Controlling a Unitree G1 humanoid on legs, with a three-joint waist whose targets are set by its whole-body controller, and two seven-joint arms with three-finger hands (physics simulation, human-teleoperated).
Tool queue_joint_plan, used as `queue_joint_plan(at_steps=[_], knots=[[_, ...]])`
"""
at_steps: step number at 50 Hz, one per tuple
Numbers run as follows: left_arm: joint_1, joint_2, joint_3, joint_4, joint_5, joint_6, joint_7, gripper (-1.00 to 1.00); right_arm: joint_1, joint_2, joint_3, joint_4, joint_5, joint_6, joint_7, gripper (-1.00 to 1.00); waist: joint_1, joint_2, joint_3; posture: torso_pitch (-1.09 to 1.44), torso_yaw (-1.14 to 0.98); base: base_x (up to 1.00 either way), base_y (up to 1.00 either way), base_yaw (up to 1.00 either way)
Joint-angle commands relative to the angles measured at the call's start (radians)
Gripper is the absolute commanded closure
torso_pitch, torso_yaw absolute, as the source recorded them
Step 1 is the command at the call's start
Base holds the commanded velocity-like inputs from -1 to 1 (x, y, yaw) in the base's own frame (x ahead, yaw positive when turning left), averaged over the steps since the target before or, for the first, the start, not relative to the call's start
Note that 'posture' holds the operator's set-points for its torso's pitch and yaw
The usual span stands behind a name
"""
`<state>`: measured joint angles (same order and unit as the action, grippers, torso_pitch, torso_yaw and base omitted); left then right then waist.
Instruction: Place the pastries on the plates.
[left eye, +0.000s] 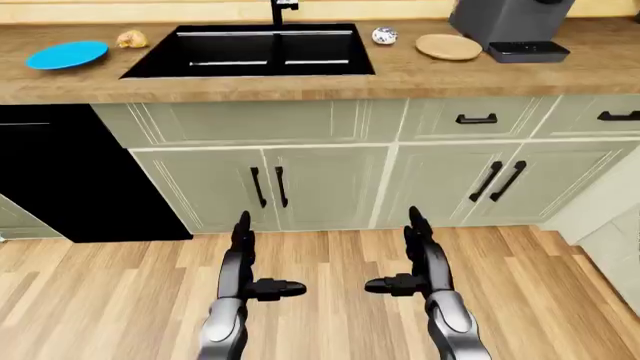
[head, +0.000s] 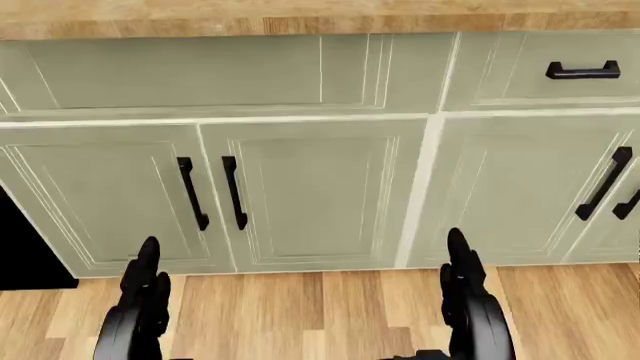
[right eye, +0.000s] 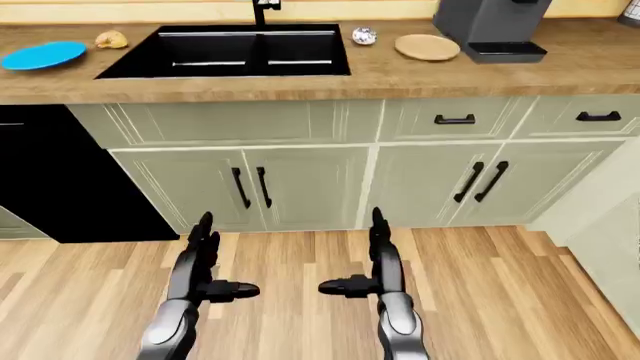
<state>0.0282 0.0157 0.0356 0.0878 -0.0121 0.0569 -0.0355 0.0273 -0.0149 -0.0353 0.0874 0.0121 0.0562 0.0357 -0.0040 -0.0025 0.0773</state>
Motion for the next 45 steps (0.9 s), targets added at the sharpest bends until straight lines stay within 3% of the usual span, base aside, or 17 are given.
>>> queue_joint_plan(at_steps=[1,3,5,8,15,16,17,20,23,29,31,33,34,35,36,44,45], knots=[[-0.099,0.013,0.002,-0.195,-0.014,0.091,-0.001,-1.0,-0.105,-0.004,0.007,-0.165,0.002,0.046,-0.01,-1.0,-0.002,-0.008,-0.001,0.0,0.0,0.0,0.0,0.0],[-0.132,0.024,0.01,-0.241,-0.01,0.157,-0.003,-1.0,-0.145,-0.013,0.01,-0.2,-0.009,0.086,-0.006,-1.0,0.008,0.0,-0.069,0.0,0.0,0.0,0.0,0.0],[-0.156,0.032,0.019,-0.265,-0.002,0.197,-0.004,-1.0,-0.184,-0.015,0.002,-0.227,0.0,0.132,-0.002,-1.0,0.005,-0.007,-0.026,0.0,0.0,0.0,0.0,0.0],[-0.216,0.049,0.04,-0.298,-0.008,0.271,-0.009,-1.0,-0.266,-0.032,-0.011,-0.264,0.001,0.21,0.0,-1.0,0.008,-0.005,-0.077,0.0,0.0,0.0,0.0,0.0],[-0.48,0.139,0.093,-0.366,-0.047,0.554,-0.03,-1.0,-0.581,-0.141,-0.08,-0.353,0.019,0.508,0.007,-1.0,0.01,0.0,-0.093,0.0,0.0,0.0,0.0,0.0],[-0.536,0.155,0.112,-0.352,-0.06,0.589,-0.027,-1.0,-0.625,-0.159,-0.092,-0.359,0.027,0.547,0.007,-1.0,0.01,0.0,-0.092,0.0,0.0,0.0,0.0,0.0],[-0.74,0.253,0.155,-0.31,-0.084,0.698,-0.055,-1.0,-0.815,-0.232,-0.128,-0.368,0.052,0.688,0.022,-1.0,0.012,0.0,-0.114,0.0,0.0,0.14,-0.32,0.0],[-0.785,0.297,0.172,-0.327,-0.11,0.732,-0.042,-1.0,-0.868,-0.271,-0.135,-0.355,0.067,0.713,0.01,-1.0,0.012,0.052,-0.077,0.0,0.0,0.3,-0.56,0.0],[-0.798,0.313,0.172,-0.327,-0.127,0.741,-0.029,-1.0,-0.894,-0.294,-0.137,-0.349,0.081,0.728,0.006,-1.0,0.021,0.064,-0.065,0.0,0.0,0.41,-0.66,0.0],[-0.866,0.343,0.169,-0.294,-0.142,0.753,-0.024,-1.0,-0.947,-0.328,-0.143,-0.329,0.093,0.74,0.006,-1.0,0.055,0.016,-0.055,0.0,0.0,0.44,-0.7,0.0],[-0.874,0.352,0.162,-0.28,-0.138,0.745,-0.027,-1.0,-0.954,-0.333,-0.141,-0.322,0.091,0.737,0.006,-1.0,0.06,-0.016,-0.056,0.0,0.0,0.44,-0.71,0.0],[-0.89,0.354,0.168,-0.267,-0.141,0.739,-0.022,-1.0,-0.962,-0.335,-0.137,-0.318,0.09,0.735,0.006,-1.0,0.059,-0.086,-0.075,0.0,0.0,0.44,-0.71,0.0],[-0.897,0.355,0.167,-0.259,-0.141,0.736,-0.019,-1.0,-0.968,-0.336,-0.139,-0.313,0.092,0.735,0.009,-1.0,0.059,-0.102,-0.083,0.0,0.0,0.45,-0.7,0.0],[-0.901,0.354,0.166,-0.257,-0.143,0.734,-0.017,-1.0,-0.973,-0.339,-0.137,-0.303,0.091,0.731,0.012,-1.0,0.045,-0.077,-0.05,0.0,0.0,0.43,-0.71,0.0],[-0.901,0.353,0.165,-0.251,-0.143,0.728,-0.015,-1.0,-0.976,-0.343,-0.134,-0.298,0.087,0.729,0.015,-1.0,0.048,-0.076,-0.042,0.0,0.0,0.44,-0.7,0.0],[-0.935,0.359,0.167,-0.169,-0.13,0.672,0.022,-1.0,-1.024,-0.348,-0.124,-0.26,0.077,0.739,0.043,-1.0,0.004,0.005,-0.039,0.0,0.0,0.45,-0.71,0.0],[-0.939,0.361,0.168,-0.162,-0.129,0.671,0.029,-1.0,-1.031,-0.348,-0.117,-0.25,0.072,0.734,0.05,-1.0,0.015,0.048,-0.049,0.0,0.0,0.45,-0.7,0.0]])
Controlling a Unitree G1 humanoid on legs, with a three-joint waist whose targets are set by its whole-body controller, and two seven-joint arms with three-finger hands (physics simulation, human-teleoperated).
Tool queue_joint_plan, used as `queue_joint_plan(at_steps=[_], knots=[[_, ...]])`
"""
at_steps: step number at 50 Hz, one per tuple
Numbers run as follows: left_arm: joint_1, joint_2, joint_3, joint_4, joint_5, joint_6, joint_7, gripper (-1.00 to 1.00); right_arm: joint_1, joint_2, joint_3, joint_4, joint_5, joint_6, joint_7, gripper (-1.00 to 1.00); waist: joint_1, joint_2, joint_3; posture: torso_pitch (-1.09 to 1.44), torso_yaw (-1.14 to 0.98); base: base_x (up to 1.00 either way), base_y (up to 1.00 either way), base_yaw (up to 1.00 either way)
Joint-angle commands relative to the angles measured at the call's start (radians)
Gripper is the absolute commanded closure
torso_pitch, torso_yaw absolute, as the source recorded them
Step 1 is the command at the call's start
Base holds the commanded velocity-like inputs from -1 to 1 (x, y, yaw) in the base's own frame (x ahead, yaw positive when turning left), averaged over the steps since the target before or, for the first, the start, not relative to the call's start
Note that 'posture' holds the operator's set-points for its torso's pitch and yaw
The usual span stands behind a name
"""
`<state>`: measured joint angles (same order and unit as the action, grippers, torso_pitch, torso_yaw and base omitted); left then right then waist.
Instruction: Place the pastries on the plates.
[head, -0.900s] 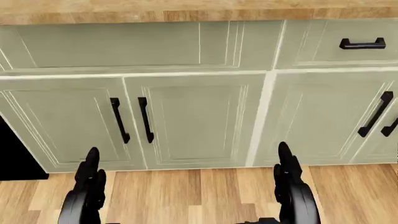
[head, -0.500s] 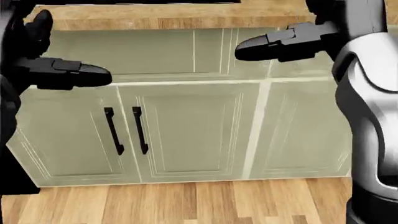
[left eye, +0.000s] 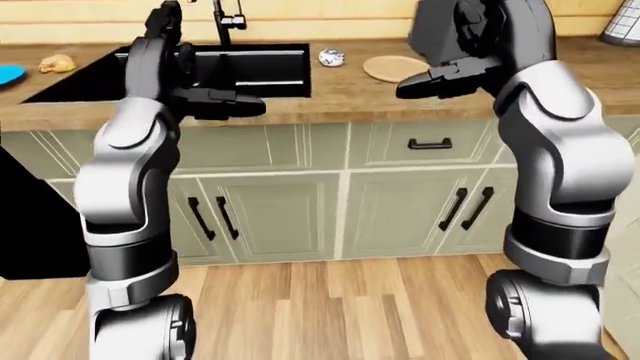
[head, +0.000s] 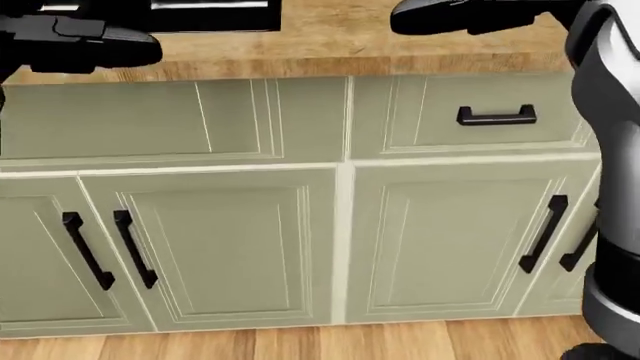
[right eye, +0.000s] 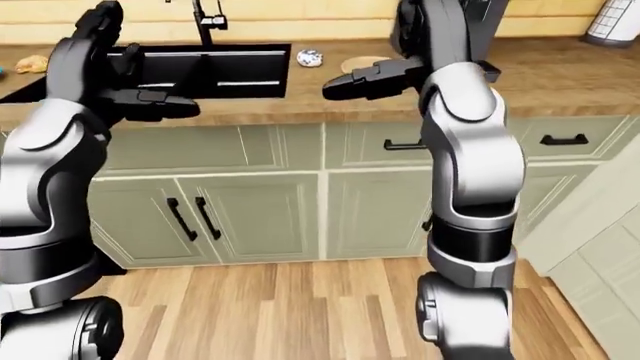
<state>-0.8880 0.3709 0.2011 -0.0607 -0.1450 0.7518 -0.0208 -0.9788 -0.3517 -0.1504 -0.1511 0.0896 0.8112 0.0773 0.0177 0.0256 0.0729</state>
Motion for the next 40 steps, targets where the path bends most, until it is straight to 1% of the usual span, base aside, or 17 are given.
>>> queue_joint_plan(at_steps=[1,2,3,5,9,11,12,13,15,22,23,25,31,34,35,37,40], knots=[[-0.028,0.008,0.002,-0.009,0.003,-0.025,0.017,-1.0,-0.031,-0.01,-0.002,-0.001,-0.01,-0.026,0.012,-1.0,0.0,0.024,-0.025,0.0,0.0,0.45,-0.71,0.0],[-0.033,0.011,0.004,-0.002,0.005,-0.028,0.024,-1.0,-0.033,-0.006,-0.001,0.007,-0.013,-0.032,0.014,-1.0,-0.025,0.026,-0.01,0.0,0.0,0.45,-0.71,0.0],[-0.031,0.012,0.002,-0.004,0.005,-0.025,0.026,-1.0,-0.03,-0.001,-0.002,0.008,-0.014,-0.037,0.014,-1.0,-0.013,0.022,-0.038,0.0,0.0,0.45,-0.71,0.0],[-0.034,0.015,0.001,-0.006,0.005,-0.021,0.03,-1.0,-0.02,0.009,0.002,-0.005,-0.016,-0.036,0.014,-1.0,-0.012,0.035,-0.05,0.0,0.0,0.45,-0.71,0.0],[-0.042,0.027,0.007,-0.011,0.006,-0.021,0.04,-1.0,-0.014,0.011,-0.003,-0.022,-0.02,-0.03,0.019,-1.0,0.011,0.022,-0.032,0.0,0.0,0.43,-0.57,0.0],[-0.045,0.032,0.009,-0.021,0.007,-0.017,0.045,-1.0,-0.014,0.014,-0.002,-0.031,-0.019,-0.027,0.018,-1.0,0.009,-0.087,-0.051,0.0,0.0,0.27,-0.09,0.0],[-0.045,0.034,0.011,-0.023,0.007,-0.017,0.048,-1.0,-0.013,0.016,-0.002,-0.03,-0.021,-0.026,0.015,-1.0,-0.022,-0.16,-0.051,0.0,0.0,0.13,0.0,0.0],[-0.046,0.037,0.014,-0.021,0.008,-0.023,0.051,-1.0,-0.011,0.019,0.0,-0.032,-0.021,-0.032,0.015,-1.0,0.002,-0.102,-0.03,0.0,0.0,0.0,0.0,0.0],[-0.05,0.044,0.017,-0.009,0.01,-0.033,0.058,-1.0,-0.006,0.025,0.0,-0.038,-0.019,-0.034,0.012,-1.0,-0.018,-0.111,-0.037,0.0,0.0,0.0,0.0,0.0],[-0.053,0.053,0.015,0.008,0.008,-0.047,0.067,-1.0,0.005,0.026,0.013,-0.064,-0.038,-0.029,0.058,-1.0,-0.018,-0.06,-0.022,0.0,0.0,0.0,0.0,0.0],[-0.054,0.055,0.017,0.005,0.007,-0.044,0.066,-1.0,0.003,0.023,0.012,-0.066,-0.04,-0.029,0.062,-1.0,-0.017,-0.054,-0.045,0.0,0.0,0.05,0.07,0.0],[-0.053,0.058,0.017,0.001,0.006,-0.04,0.065,-1.0,0.002,0.025,0.005,-0.071,-0.037,-0.024,0.063,-1.0,-0.012,-0.043,-0.059,0.0,0.0,0.06,0.07,0.0],[-0.051,0.058,0.016,-0.001,0.008,-0.038,0.064,-1.0,0.008,0.026,0.006,-0.069,-0.038,-0.032,0.066,-1.0,-0.013,-0.015,-0.067,0.0,0.0,0.13,0.08,0.0],[-0.057,0.059,0.016,0.004,0.009,-0.039,0.062,-1.0,0.007,0.028,0.005,-0.068,-0.036,-0.033,0.067,-1.0,-0.012,0.024,-0.076,0.0,0.0,0.16,0.07,0.0],[-0.058,0.061,0.014,0.008,0.012,-0.041,0.061,-1.0,0.007,0.027,0.008,-0.069,-0.038,-0.033,0.069,-1.0,-0.01,-0.007,-0.076,0.0,0.0,0.16,0.08,0.0],[-0.063,0.059,0.012,0.01,0.014,-0.04,0.06,-1.0,0.007,0.028,0.008,-0.066,-0.038,-0.037,0.072,-1.0,-0.012,0.034,-0.049,0.0,0.0,0.16,0.07,0.0],[-0.064,0.058,0.012,0.009,0.016,-0.039,0.059,-1.0,0.007,0.03,0.007,-0.066,-0.037,-0.04,0.071,-1.0,-0.009,0.029,-0.062,0.0,0.0,0.17,0.08,0.0]])
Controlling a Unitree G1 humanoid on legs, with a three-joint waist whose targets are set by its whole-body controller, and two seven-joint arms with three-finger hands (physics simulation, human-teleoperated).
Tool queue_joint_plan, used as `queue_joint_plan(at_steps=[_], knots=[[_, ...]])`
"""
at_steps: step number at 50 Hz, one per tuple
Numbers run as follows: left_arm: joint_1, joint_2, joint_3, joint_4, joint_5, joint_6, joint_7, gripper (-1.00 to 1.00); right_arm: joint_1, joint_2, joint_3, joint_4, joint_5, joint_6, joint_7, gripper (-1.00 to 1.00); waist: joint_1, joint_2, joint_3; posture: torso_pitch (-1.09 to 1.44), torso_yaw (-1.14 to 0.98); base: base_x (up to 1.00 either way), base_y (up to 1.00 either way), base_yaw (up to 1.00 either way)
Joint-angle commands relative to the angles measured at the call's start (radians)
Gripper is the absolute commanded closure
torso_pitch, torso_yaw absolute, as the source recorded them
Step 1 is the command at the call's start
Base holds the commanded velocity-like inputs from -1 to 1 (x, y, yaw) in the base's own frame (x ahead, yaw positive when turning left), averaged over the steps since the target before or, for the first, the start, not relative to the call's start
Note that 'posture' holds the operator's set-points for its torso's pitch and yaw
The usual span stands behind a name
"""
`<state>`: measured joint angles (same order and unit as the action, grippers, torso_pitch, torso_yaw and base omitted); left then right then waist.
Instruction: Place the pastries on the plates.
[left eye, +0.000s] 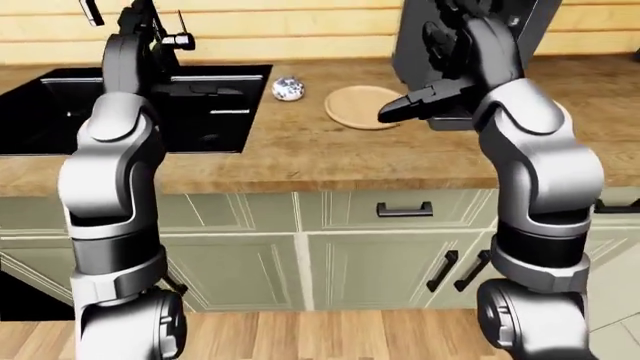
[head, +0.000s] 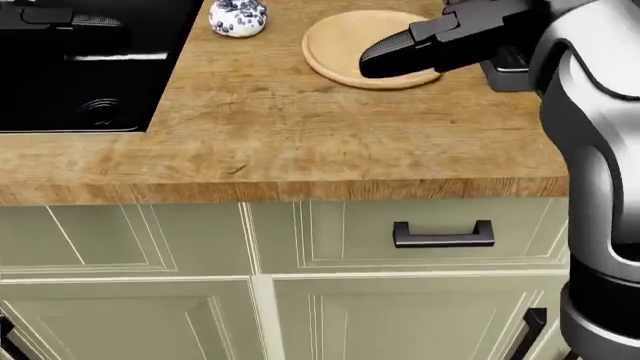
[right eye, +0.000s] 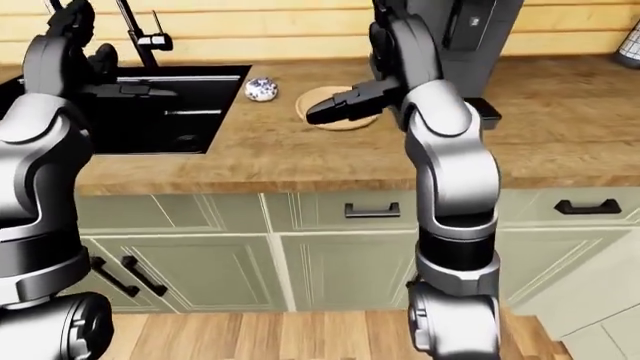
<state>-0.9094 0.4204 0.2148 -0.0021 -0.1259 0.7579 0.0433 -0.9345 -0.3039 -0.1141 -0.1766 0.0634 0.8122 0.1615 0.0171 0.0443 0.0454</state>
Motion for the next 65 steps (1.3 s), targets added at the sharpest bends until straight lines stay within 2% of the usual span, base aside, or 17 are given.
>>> queue_joint_plan(at_steps=[1,4,9,15,22,25,27,28,29,38,42,43,45,50,55,58,65], knots=[[-0.042,0.007,-0.001,-0.05,-0.003,-0.045,-0.004,-1.0,-0.035,-0.016,-0.03,-0.042,-0.011,-0.04,-0.014,-1.0,-0.007,0.005,-0.032,0.0,0.0,0.16,0.07,0.0],[-0.042,0.006,-0.003,-0.045,0.0,-0.05,-0.006,-1.0,-0.027,-0.017,-0.031,-0.047,-0.012,-0.046,-0.019,-1.0,-0.006,-0.01,0.003,0.0,0.0,0.07,0.02,0.0],[-0.035,0.003,-0.002,-0.042,0.002,-0.056,-0.008,-1.0,-0.015,-0.01,-0.034,-0.059,-0.004,-0.046,-0.03,-1.0,0.012,-0.081,-0.021,0.0,0.0,0.0,0.0,0.0],[-0.033,0.005,-0.001,-0.053,0.003,-0.046,-0.011,-1.0,-0.01,-0.014,-0.032,-0.071,-0.001,-0.044,-0.018,-1.0,-0.008,-0.046,-0.047,0.0,0.0,0.02,0.0,0.0],[-0.033,0.004,-0.004,-0.062,0.011,-0.037,-0.016,-1.0,-0.01,-0.008,-0.031,-0.075,0.006,-0.047,-0.017,-1.0,-0.016,-0.044,-0.032,0.0,0.0,0.07,0.0,0.0],[-0.029,0.004,-0.005,-0.065,0.016,-0.035,-0.018,-1.0,-0.009,-0.009,-0.028,-0.077,0.005,-0.047,-0.015,-1.0,-0.02,0.001,-0.015,0.0,0.0,0.08,0.0,0.0],[-0.031,0.005,-0.006,-0.066,0.019,-0.033,-0.021,-1.0,-0.009,-0.009,-0.03,-0.081,0.009,-0.041,-0.014,-1.0,-0.018,0.066,-0.032,0.0,0.0,0.08,0.0,0.0],[-0.033,0.004,-0.007,-0.064,0.022,-0.034,-0.021,-1.0,-0.007,-0.008,-0.031,-0.086,0.011,-0.038,-0.015,-1.0,-0.017,0.026,-0.026,0.0,0.0,0.08,0.0,0.0],[-0.033,0.004,-0.008,-0.061,0.024,-0.036,-0.021,-1.0,-0.004,-0.01,-0.031,-0.09,0.011,-0.038,-0.013,-1.0,-0.022,0.038,-0.031,0.0,0.0,0.09,0.0,0.0],[-0.031,0.005,-0.004,-0.073,0.035,-0.023,-0.031,-1.0,0.002,-0.003,-0.035,-0.085,0.027,-0.052,-0.023,-1.0,-0.017,-0.036,-0.033,0.0,0.0,0.08,0.0,0.0],[-0.026,0.003,-0.003,-0.078,0.035,-0.023,-0.033,-1.0,0.002,-0.006,-0.032,-0.095,0.03,-0.044,-0.023,-1.0,-0.008,-0.137,-0.036,0.0,0.0,0.19,0.0,0.0],[-0.026,0.002,-0.002,-0.077,0.035,-0.025,-0.032,-1.0,0.001,-0.008,-0.031,-0.096,0.029,-0.043,-0.023,-1.0,-0.015,-0.089,-0.021,0.0,0.0,0.2,0.0,0.0],[-0.021,0.0,-0.005,-0.074,0.037,-0.032,-0.033,-1.0,0.004,-0.007,-0.03,-0.101,0.031,-0.041,-0.02,-1.0,-0.01,-0.101,-0.024,0.0,0.0,0.21,0.0,0.0],[-0.039,0.003,-0.012,-0.051,0.049,-0.04,-0.037,-1.0,0.008,-0.001,-0.025,-0.114,0.036,-0.035,-0.008,-1.0,-0.012,-0.057,-0.017,0.0,0.0,0.21,0.0,0.0],[-0.044,0.001,-0.011,-0.06,0.053,-0.029,-0.041,-1.0,0.015,0.001,-0.028,-0.135,0.042,-0.025,-0.004,-1.0,-0.03,0.037,-0.028,0.0,0.0,0.21,0.0,0.0],[-0.043,0.001,-0.012,-0.06,0.057,-0.03,-0.042,-1.0,0.023,0.001,-0.029,-0.148,0.044,-0.019,-0.004,-1.0,-0.03,0.039,-0.017,0.0,0.0,0.2,0.0,0.0],[-0.033,0.002,-0.007,-0.063,0.061,-0.036,-0.046,-1.0,0.027,0.005,-0.023,-0.147,0.038,-0.025,-0.001,-1.0,-0.014,-0.022,-0.016,0.0,0.0,0.2,0.0,0.0]])
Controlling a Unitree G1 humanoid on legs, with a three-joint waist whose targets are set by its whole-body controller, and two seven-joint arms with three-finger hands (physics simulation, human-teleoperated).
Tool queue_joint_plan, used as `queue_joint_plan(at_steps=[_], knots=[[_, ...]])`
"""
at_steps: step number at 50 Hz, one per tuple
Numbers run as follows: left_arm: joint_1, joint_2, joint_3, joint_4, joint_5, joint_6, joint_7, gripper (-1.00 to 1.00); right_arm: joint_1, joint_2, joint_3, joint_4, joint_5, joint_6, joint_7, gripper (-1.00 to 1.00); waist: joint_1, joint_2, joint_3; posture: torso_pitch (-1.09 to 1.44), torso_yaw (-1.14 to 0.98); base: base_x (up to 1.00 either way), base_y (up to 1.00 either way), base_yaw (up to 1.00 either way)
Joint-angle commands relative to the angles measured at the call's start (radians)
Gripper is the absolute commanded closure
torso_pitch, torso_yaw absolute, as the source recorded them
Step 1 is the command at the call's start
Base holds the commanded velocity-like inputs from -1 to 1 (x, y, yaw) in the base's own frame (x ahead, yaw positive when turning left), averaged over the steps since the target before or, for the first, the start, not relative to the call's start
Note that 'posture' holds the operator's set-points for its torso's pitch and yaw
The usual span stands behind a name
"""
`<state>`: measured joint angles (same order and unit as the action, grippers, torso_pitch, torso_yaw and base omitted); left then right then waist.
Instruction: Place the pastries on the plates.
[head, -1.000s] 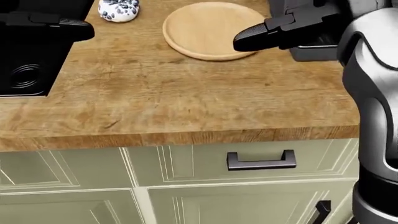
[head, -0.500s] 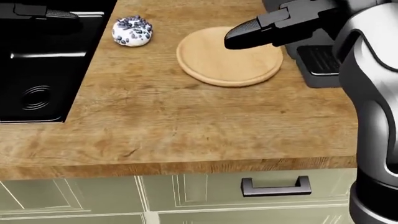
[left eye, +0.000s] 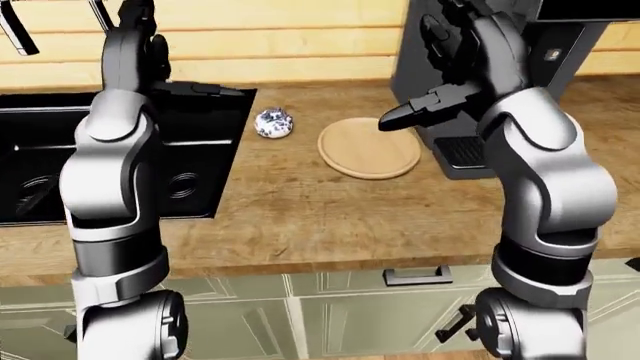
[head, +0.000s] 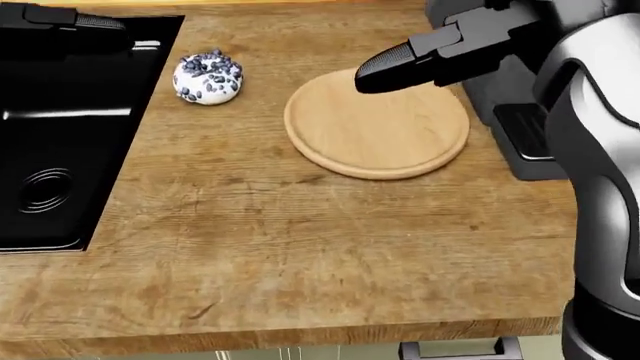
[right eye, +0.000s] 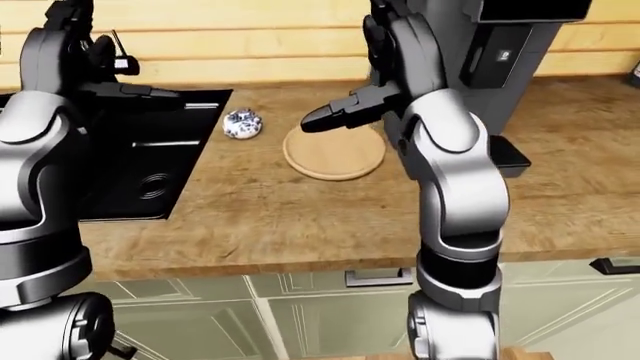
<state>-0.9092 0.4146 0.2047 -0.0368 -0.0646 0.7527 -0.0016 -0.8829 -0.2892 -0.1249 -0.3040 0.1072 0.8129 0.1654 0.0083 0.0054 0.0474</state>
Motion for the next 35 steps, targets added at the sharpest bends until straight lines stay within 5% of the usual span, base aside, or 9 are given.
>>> queue_joint_plan(at_steps=[1,4,6,7,12,14,15,30,35], knots=[[-0.033,0.008,0.004,-0.028,0.0,-0.031,0.0,-1.0,-0.025,-0.008,-0.013,-0.02,-0.004,-0.024,-0.004,-1.0,-0.003,0.004,-0.018,0.0,0.0,0.21,0.0,0.0],[-0.033,0.005,0.001,-0.019,0.001,-0.04,0.001,-1.0,-0.026,-0.01,-0.014,-0.026,-0.005,-0.018,-0.001,-1.0,0.006,-0.07,-0.036,0.0,0.0,0.21,0.0,0.0],[-0.033,0.004,0.001,-0.016,0.003,-0.044,0.002,-1.0,-0.026,-0.01,-0.016,-0.021,-0.009,-0.015,-0.005,-1.0,-0.001,-0.052,-0.027,0.0,0.0,0.2,0.0,0.0],[-0.033,0.004,0.001,-0.016,0.002,-0.043,0.001,-1.0,-0.026,-0.011,-0.015,-0.018,-0.011,-0.029,-0.003,-1.0,0.002,-0.055,0.004,0.0,0.0,0.0,0.0,0.0],[-0.031,0.005,0.003,-0.021,0.002,-0.037,0.0,-1.0,-0.025,-0.008,-0.013,-0.018,-0.011,-0.028,-0.003,-1.0,-0.008,-0.017,-0.003,0.0,0.0,0.0,0.0,0.0],[-0.034,0.005,0.004,-0.019,0.0,-0.034,0.001,-1.0,-0.024,-0.007,-0.012,-0.021,-0.011,-0.027,-0.001,-1.0,-0.017,0.027,-0.009,0.0,0.0,0.0,0.0,0.0],[-0.035,0.004,0.005,-0.018,-0.004,-0.032,0.001,-1.0,-0.024,-0.005,-0.012,-0.021,-0.01,-0.027,-0.001,-1.0,-0.02,0.008,-0.005,0.0,0.0,0.0,0.0,0.0],[-0.103,0.022,-0.014,0.084,-0.004,-0.052,-0.044,-1.0,-0.013,-0.003,-0.012,-0.039,-0.002,-0.021,0.0,-1.0,-0.009,-0.008,-0.031,0.0,0.0,0.0,0.0,0.0],[-0.258,0.029,-0.052,0.367,0.048,-0.194,-0.11,-1.0,-0.016,0.003,-0.008,-0.029,-0.006,-0.03,0.001,-1.0,-0.006,-0.011,-0.027,0.0,0.0,0.0,0.0,0.0]])
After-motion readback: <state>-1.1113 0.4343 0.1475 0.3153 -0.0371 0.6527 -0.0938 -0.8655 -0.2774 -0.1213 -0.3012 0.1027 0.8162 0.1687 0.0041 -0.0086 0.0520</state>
